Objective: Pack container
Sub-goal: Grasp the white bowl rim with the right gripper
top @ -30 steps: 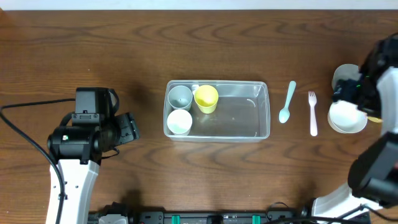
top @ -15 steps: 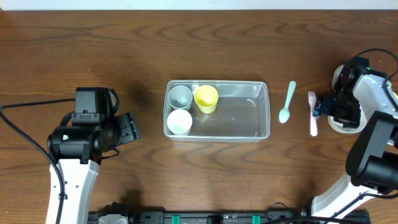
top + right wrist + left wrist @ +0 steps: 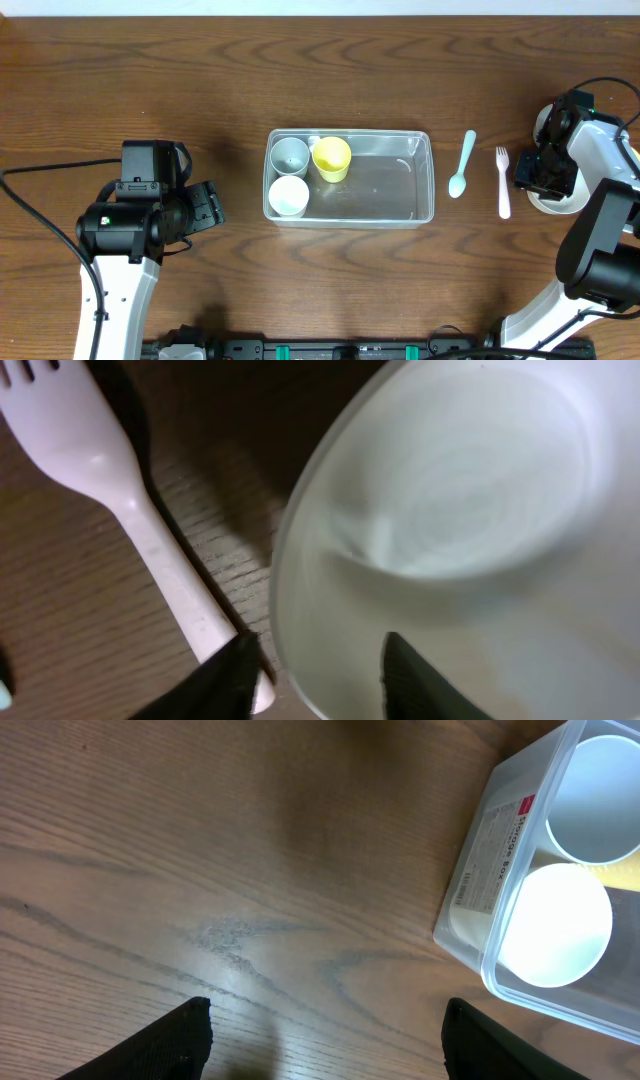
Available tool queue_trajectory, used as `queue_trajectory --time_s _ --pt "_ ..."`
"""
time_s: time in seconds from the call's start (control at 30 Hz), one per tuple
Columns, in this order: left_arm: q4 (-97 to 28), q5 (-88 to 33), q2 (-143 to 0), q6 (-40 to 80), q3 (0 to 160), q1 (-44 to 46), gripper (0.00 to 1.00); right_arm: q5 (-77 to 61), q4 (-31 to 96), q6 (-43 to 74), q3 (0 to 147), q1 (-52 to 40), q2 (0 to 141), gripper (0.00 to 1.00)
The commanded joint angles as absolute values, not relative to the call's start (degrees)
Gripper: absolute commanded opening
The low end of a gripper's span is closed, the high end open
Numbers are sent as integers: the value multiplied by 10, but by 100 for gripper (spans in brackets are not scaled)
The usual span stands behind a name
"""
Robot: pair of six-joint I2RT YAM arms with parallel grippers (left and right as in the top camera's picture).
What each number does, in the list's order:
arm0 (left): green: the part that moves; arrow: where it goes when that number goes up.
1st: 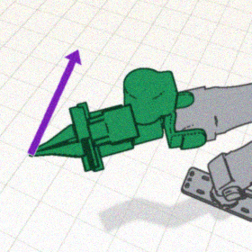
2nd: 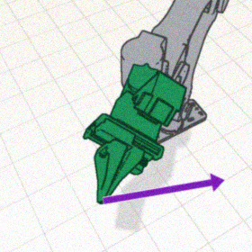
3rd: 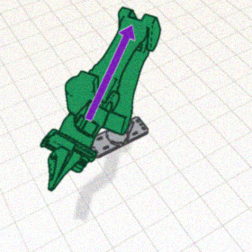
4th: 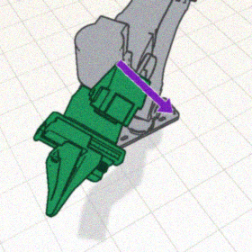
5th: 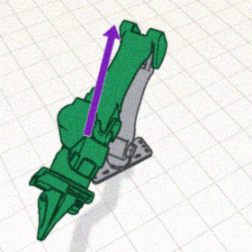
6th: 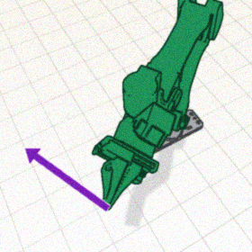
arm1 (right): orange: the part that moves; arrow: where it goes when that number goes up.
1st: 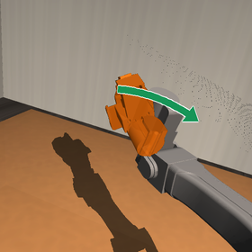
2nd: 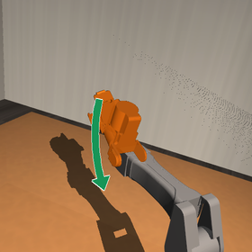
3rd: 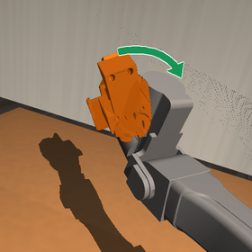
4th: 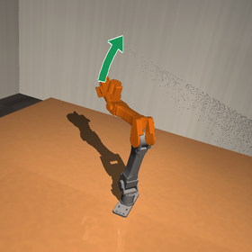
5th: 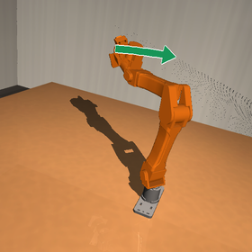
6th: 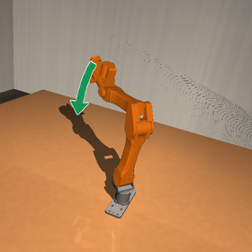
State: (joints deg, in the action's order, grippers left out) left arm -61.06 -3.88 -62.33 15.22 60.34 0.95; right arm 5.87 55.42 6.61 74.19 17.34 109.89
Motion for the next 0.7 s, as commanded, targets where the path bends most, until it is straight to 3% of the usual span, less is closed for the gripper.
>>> queue_trajectory --time_s 0.0,0.37,0.47,0.67 --pt "-612 -30 -625 155 602 7 74 57 553 68 741 172 1101 34" --pt "-612 -30 -625 156 602 7 74 57 553 68 741 172 1101 6" --pt "-612 -30 -625 156 602 7 74 57 554 68 741 172 1101 1" --pt "-612 -30 -625 156 602 7 74 38 555 68 743 172 1100 1"
